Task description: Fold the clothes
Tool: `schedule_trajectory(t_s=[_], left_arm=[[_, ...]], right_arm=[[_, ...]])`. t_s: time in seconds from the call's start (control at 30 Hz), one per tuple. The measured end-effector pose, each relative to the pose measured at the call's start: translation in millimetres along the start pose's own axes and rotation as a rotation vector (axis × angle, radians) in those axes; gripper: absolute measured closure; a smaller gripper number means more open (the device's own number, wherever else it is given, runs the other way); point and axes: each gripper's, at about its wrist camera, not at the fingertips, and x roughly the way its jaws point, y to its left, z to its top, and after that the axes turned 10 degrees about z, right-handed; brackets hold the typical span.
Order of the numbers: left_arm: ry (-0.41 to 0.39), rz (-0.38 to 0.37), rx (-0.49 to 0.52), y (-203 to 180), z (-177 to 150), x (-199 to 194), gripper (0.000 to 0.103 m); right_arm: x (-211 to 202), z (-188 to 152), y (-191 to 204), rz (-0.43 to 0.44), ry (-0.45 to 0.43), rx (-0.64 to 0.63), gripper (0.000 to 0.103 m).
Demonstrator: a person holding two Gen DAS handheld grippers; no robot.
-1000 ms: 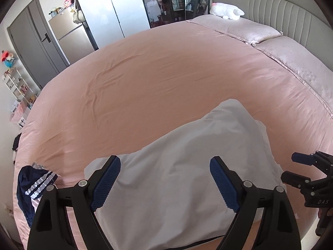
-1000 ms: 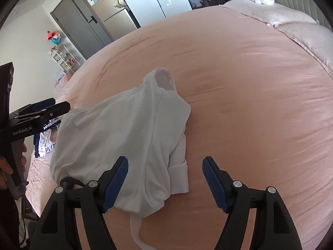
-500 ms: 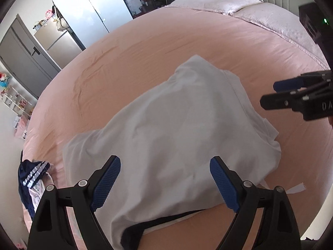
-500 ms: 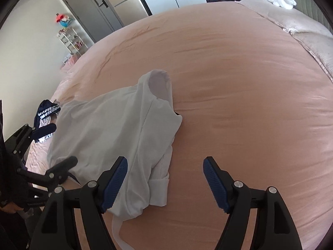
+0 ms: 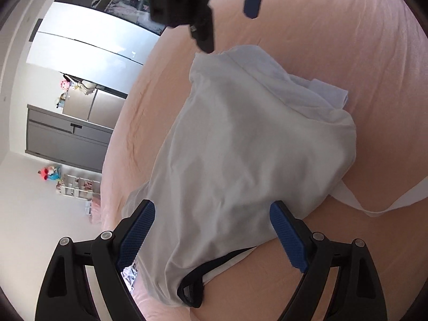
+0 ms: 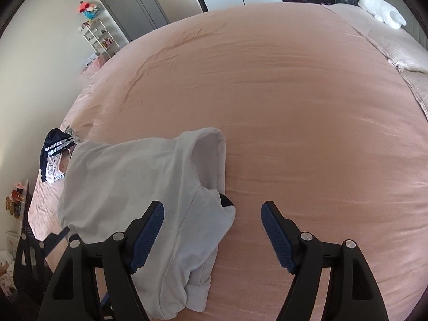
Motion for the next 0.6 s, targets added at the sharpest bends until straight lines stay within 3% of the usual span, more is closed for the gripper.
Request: schedule_trajectory(t_s=[0.13, 0.47, 0.6], left_arm=[[-0.003, 0.0, 0.015, -13.2, 3.0, -3.4, 0.015], [0.003, 0.142, 0.177, -45.4, 9.6, -2.0, 0.015], [0.037, 0.116, 0.21, -46.1, 14.6, 3.2, 0.015]], right_arm=[[15.4, 17.3, 3.2, 0.003, 0.053, 0.004, 0.028], [46.4, 36.6, 7.7, 0.065, 0.151, 0.035, 0.028], [57.5, 36.9, 7.5, 0.042, 0.208, 0.032, 0.028]])
